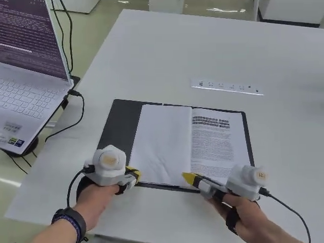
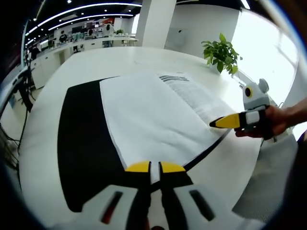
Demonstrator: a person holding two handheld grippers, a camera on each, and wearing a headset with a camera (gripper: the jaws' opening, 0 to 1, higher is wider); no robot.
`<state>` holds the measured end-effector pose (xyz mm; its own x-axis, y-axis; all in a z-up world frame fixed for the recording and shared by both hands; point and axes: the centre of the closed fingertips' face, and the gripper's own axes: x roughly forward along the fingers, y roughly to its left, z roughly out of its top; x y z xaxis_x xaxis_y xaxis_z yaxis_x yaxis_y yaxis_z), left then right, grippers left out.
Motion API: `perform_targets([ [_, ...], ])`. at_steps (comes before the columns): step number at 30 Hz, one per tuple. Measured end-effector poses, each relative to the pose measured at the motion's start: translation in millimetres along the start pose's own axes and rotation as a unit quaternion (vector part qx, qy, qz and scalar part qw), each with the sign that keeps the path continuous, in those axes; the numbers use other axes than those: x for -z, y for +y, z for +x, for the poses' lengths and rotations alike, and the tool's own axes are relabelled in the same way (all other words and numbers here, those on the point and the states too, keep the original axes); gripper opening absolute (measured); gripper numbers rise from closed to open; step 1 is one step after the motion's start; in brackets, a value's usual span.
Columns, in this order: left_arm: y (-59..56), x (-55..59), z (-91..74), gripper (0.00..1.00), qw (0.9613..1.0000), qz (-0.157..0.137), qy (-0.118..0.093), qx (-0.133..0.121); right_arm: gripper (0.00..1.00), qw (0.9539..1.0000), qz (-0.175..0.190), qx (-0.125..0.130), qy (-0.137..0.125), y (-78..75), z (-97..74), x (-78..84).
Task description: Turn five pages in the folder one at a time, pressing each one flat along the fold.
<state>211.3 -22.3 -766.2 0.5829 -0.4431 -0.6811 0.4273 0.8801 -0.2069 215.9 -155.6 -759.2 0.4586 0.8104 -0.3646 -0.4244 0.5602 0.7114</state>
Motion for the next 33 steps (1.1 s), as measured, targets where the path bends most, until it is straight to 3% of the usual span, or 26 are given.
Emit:
perform_targets([
  [7,-3.7,-18.8,-16.2,0.11,0.9995,0.017,-0.026,-0.001,0.25,0.9986,-0.045,0.022,-0.013,-6.2,-29.1,-20.4],
  [14,-9.3,-30.0,-33.6,0.16,0.9985,0.041,-0.037,-0.004,0.34,0.9945,-0.089,0.05,-0.025,-14.9,-58.7,-36.9],
  [21,-14.2,-43.1,-54.8,0.23,0.9967,0.059,-0.055,-0.006,0.42,0.9895,-0.122,0.066,-0.04,-11.9,-88.4,-49.3],
  [28,-18.9,-49.8,-77.8,0.33,0.9941,0.086,-0.066,-0.005,0.51,0.9797,-0.18,0.077,-0.04,-2.9,-111.6,-54.8],
  [33,-23.0,-51.6,-97.8,0.43,0.9924,0.098,-0.073,-0.005,0.57,0.9781,-0.186,0.077,-0.053,4.2,-128.4,-57.5],
])
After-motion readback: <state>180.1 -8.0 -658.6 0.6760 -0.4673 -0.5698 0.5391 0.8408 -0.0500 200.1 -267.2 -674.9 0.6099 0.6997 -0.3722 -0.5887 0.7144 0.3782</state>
